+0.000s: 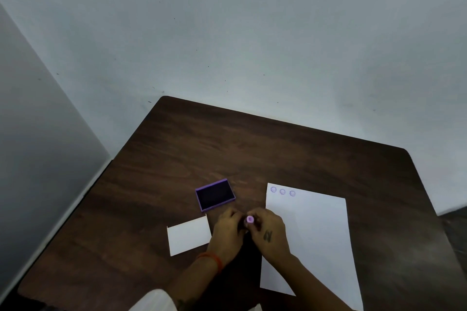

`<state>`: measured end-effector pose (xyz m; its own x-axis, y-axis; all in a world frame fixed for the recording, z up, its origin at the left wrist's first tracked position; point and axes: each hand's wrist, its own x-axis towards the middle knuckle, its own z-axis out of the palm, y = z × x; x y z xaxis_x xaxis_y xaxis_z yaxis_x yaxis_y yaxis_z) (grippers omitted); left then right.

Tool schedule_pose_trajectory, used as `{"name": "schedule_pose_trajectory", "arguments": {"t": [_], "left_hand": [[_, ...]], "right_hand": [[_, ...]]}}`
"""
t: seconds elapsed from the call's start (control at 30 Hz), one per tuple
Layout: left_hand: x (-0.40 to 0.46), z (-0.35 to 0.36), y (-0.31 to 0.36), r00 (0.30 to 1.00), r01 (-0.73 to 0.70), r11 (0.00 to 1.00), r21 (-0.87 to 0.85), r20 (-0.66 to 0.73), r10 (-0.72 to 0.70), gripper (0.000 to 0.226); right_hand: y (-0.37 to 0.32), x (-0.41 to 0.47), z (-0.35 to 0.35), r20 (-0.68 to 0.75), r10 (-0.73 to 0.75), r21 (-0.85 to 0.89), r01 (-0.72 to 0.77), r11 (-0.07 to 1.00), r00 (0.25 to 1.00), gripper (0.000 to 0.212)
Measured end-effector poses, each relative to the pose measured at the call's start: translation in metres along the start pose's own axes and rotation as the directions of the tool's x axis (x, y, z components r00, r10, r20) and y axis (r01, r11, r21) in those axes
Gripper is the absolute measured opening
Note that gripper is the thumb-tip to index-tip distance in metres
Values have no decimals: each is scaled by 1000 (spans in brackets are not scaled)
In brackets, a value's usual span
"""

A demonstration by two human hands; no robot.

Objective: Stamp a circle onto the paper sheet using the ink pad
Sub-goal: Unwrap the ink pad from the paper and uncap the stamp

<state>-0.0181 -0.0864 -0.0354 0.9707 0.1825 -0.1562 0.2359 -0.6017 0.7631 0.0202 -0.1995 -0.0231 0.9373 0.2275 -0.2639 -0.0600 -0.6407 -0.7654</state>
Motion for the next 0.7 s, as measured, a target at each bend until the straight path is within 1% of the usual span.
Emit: {"name": "schedule_pose_trajectory", "arguments": {"t": [0.13,0.23,0.3,0.33,0.37,0.43,0.5,0.57,0.7], "left_hand": [[2,2,1,1000,-2,1000,-4,-21,2,20],[3,1,0,1000,-9,1000,-16,-14,9,19],[3,-2,1,1000,-19,999,-39,-22,18,17],[2,-5,2,999,-19,997,-72,-35,17,16],[2,-7,4,999,-16,992,-127,-50,10,14],[1,-13,7,998,-17,964,-264,-63,0,12],[-2,-19,10,998,-32,938,-346,-65,10,17],[-3,-23,12,998,-39,925,-377,-68,15,21],[-5,-27,16,997,-39,931,-363,-71,15,14]], "right_hand": [[1,2,0,-20,-39,-19,38,999,999,20],[0,2,-2,-3,-44,9,44,999,999,18],[-2,1,-4,-25,-64,47,65,997,998,26],[-4,0,-6,-45,-65,72,68,995,997,31],[-6,0,-8,-64,-59,97,65,993,996,31],[-9,2,-13,-85,-60,148,72,986,995,18],[-10,3,-19,-68,-55,191,68,979,996,17],[-10,4,-24,-36,-33,223,41,974,999,20],[-10,4,-27,-42,-29,219,37,975,999,18]]}}
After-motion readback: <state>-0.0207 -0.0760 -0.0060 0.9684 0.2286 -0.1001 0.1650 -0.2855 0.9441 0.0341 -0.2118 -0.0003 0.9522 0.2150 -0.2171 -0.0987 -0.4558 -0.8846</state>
